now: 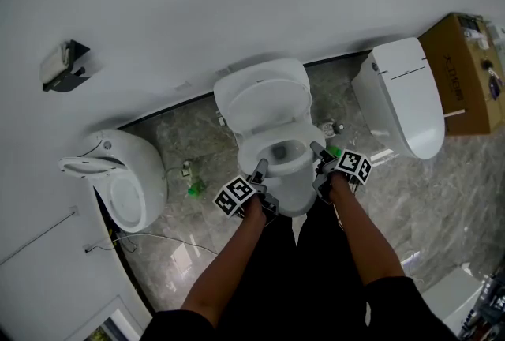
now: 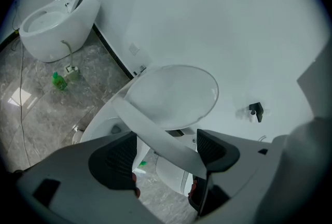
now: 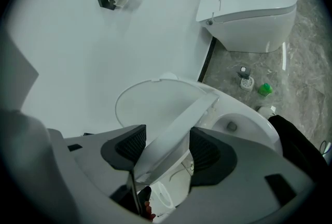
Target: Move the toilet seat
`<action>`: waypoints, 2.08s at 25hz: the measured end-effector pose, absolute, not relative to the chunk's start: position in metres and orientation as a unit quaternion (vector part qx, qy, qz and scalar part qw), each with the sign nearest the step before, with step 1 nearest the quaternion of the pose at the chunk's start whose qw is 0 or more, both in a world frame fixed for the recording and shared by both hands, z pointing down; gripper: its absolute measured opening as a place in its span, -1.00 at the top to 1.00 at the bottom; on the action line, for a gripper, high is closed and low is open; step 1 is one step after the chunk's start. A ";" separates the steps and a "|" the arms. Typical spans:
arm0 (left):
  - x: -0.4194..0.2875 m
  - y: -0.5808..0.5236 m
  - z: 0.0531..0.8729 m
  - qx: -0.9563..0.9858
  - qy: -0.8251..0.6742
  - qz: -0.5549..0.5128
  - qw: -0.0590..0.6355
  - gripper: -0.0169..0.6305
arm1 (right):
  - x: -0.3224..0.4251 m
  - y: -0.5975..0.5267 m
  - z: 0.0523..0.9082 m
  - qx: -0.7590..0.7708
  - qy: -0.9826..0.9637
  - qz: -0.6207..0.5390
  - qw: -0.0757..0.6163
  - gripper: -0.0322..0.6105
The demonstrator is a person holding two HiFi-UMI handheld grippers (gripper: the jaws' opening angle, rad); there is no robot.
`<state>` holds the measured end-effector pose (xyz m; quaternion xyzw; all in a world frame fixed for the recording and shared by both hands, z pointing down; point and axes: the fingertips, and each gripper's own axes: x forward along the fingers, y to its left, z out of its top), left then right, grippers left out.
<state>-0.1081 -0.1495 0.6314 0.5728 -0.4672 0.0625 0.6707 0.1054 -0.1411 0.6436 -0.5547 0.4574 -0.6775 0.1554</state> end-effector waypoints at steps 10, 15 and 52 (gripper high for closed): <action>-0.107 -0.177 0.624 0.557 -0.503 0.020 0.660 -0.19 | 0.106 -0.166 0.634 -0.502 0.480 -0.704 0.149 0.07; -0.107 -0.191 0.621 0.550 -0.517 0.010 0.656 -0.19 | 0.107 -0.178 0.631 -0.486 0.479 -0.715 0.149 0.08; -0.107 -0.299 0.614 0.512 -0.554 -0.068 0.653 -0.19 | 0.112 -0.281 0.629 -0.457 0.456 -0.748 0.153 0.05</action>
